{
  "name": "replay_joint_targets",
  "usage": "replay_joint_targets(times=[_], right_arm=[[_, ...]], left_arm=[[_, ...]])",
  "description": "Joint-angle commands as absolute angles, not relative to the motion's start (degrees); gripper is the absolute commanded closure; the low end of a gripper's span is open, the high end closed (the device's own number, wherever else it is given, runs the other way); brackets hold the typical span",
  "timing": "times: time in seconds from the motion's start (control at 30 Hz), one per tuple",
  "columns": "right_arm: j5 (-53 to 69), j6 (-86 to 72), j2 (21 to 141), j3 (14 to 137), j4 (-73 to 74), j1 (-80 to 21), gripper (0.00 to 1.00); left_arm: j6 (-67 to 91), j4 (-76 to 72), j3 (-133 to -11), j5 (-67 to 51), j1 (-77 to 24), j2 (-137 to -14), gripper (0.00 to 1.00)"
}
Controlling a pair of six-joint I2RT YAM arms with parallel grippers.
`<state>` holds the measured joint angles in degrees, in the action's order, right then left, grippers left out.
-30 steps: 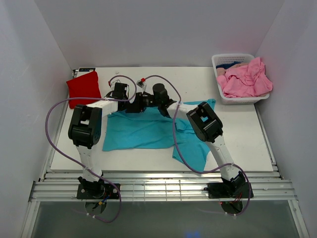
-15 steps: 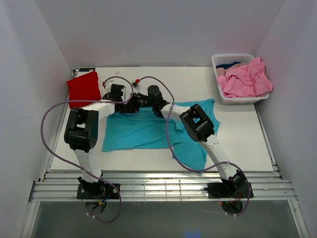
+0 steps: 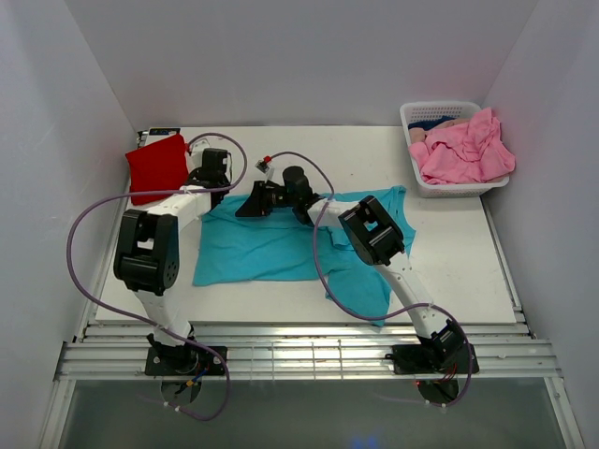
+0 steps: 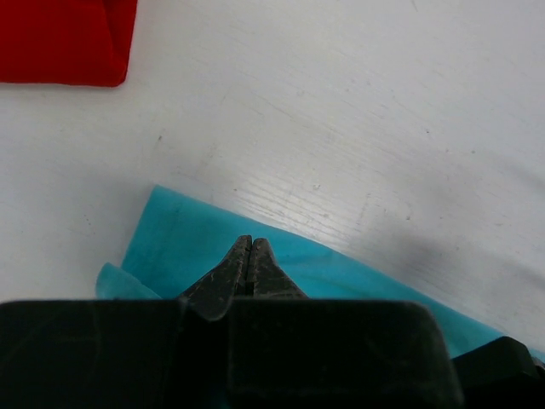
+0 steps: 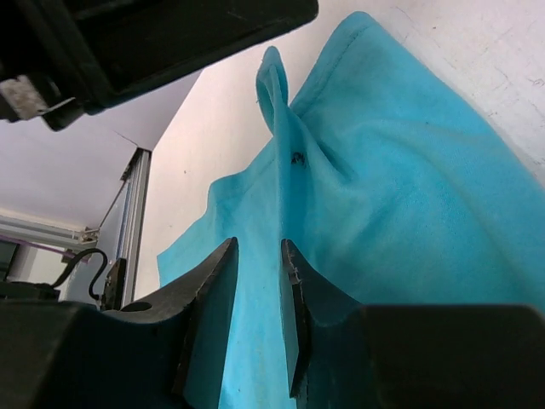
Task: Fold and stack the t-shirts
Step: Fold the flattened tshirt in 1/3 of the way
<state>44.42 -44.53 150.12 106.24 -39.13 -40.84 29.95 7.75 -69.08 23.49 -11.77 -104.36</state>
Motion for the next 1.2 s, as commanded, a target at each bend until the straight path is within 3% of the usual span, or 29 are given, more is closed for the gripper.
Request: replay_joint_targets(times=[0.0, 0.43, 1.17], right_arm=[[43.51, -43.59, 149.77, 105.82, -40.52, -41.04, 0.67], [40.78, -39.91, 146.34, 100.02, -38.06, -41.04, 0.68], [40.78, -39.2, 147.83, 103.89, -35.24, -41.04, 0.67]], left_arm=[[29.36, 8.43, -69.87, 25.05, -10.81, -105.2, 1.0], [29.53, 14.14, -71.1, 29.09, -10.11, -108.37, 1.0], [36.47, 16.0, -48.43, 28.82, -13.8, -82.28, 1.0]])
